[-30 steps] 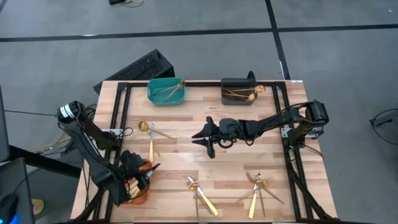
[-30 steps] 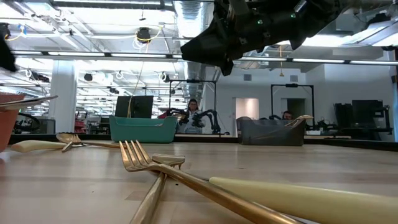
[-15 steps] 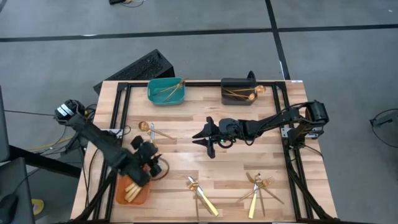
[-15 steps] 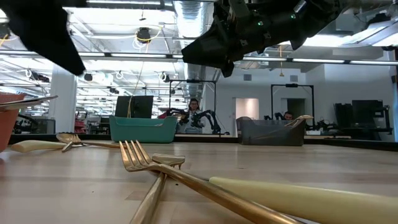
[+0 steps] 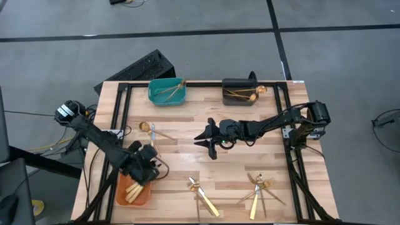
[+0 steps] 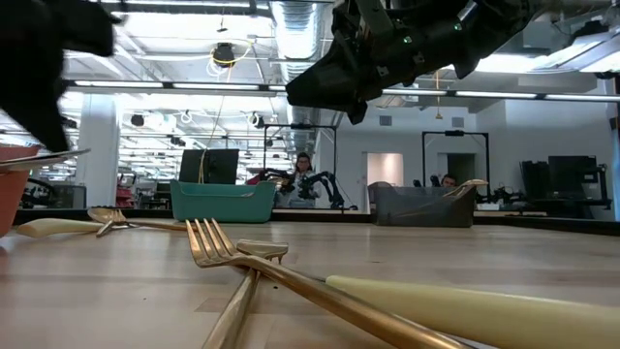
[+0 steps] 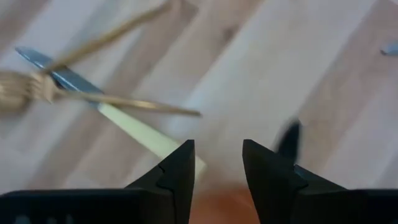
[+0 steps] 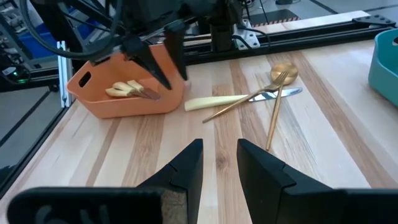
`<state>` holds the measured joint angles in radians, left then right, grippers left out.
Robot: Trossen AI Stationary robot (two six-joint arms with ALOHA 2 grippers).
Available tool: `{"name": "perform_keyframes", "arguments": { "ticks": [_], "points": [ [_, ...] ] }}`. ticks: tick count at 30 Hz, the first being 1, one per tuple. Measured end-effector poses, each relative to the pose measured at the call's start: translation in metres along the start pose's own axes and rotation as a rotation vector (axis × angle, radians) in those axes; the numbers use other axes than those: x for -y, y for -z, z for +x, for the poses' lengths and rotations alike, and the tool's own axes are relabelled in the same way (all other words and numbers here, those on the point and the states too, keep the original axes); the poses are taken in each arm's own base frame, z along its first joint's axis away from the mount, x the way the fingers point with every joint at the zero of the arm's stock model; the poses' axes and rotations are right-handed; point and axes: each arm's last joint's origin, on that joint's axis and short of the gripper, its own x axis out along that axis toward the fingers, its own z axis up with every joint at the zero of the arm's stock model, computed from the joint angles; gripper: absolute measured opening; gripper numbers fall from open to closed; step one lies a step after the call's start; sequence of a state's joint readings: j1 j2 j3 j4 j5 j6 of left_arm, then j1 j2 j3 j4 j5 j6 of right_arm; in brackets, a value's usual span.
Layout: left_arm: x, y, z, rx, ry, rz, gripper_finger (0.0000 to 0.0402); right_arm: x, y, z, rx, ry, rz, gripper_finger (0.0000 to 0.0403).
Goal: Sort silverware by color (type)
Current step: Adjust the orange bin, then put the gold spoon into the black bin
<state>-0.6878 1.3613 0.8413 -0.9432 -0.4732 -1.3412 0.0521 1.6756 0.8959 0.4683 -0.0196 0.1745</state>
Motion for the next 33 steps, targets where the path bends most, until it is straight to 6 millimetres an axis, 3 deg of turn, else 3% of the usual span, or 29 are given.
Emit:
{"name": "perform_keyframes", "arguments": {
  "ticks": [10,21,25,33],
  "points": [
    [0.007,0.035,-0.018,-0.011,0.086,-0.026,0.0109,0.001,0.0,0.0,0.004,0.002,0.0,0.0124],
    [0.013,0.027,-0.017,0.108,0.124,0.032,0.0114,0.001,0.0,0.0,0.004,0.002,0.001,0.0124],
    [0.014,0.021,-0.013,0.062,0.136,0.065,0.0147,0.001,-0.001,0.0,0.004,0.002,0.001,0.0124],
    [0.013,0.006,-0.004,-0.045,0.136,0.031,0.0256,0.001,0.0,0.0,0.004,0.002,0.001,0.0124]
  ]
}}
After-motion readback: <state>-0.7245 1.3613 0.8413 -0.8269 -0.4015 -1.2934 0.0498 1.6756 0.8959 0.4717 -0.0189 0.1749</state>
